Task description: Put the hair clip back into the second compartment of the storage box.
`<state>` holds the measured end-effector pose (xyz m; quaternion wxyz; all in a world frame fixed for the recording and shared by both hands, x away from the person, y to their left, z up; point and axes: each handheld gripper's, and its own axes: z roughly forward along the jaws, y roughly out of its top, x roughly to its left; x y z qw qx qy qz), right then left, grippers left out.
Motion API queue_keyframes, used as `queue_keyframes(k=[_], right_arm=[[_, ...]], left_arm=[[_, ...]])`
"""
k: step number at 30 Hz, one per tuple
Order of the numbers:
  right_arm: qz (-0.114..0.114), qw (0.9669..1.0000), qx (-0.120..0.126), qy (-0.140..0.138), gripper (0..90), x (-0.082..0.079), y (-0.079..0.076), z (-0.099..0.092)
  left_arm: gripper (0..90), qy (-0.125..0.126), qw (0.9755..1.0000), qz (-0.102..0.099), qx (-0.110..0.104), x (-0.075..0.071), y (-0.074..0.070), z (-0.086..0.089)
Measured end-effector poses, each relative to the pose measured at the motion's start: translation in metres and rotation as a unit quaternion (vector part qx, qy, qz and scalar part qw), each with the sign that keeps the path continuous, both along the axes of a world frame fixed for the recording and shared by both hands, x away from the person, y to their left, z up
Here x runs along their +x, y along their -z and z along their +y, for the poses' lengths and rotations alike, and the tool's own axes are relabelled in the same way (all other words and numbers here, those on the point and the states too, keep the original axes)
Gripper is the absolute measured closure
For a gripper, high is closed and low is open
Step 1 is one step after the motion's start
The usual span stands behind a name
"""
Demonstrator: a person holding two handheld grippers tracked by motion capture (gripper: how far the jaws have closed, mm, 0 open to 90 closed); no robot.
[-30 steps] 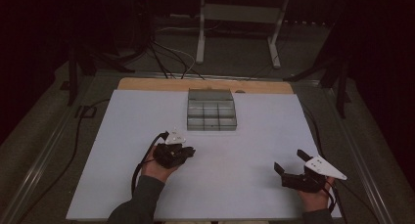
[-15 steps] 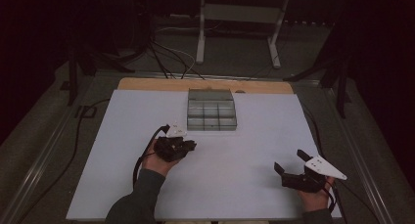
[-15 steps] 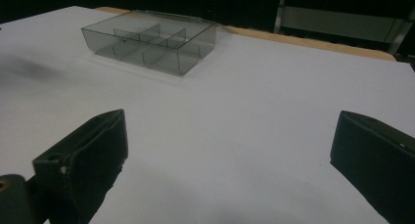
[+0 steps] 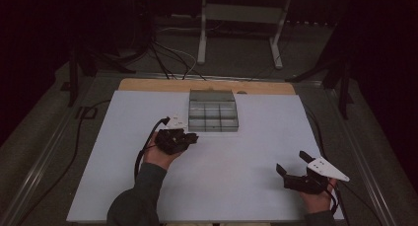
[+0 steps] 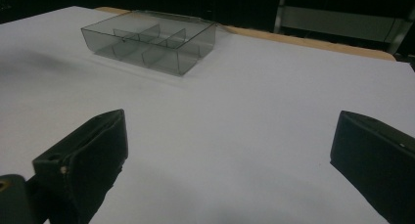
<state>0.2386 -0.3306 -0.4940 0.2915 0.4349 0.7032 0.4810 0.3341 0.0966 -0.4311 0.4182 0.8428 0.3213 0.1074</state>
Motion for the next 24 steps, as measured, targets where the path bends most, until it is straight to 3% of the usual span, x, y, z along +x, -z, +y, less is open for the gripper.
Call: queue_keyframes(k=[24], right_arm=[[-0.002, 1.0, 0.001, 0.0, 0.5, 0.0, 0.0, -0.001]], left_arm=[[84.6, -0.018, 0.9998, -0.007, -0.001, 0.027, -0.012, -0.004]])
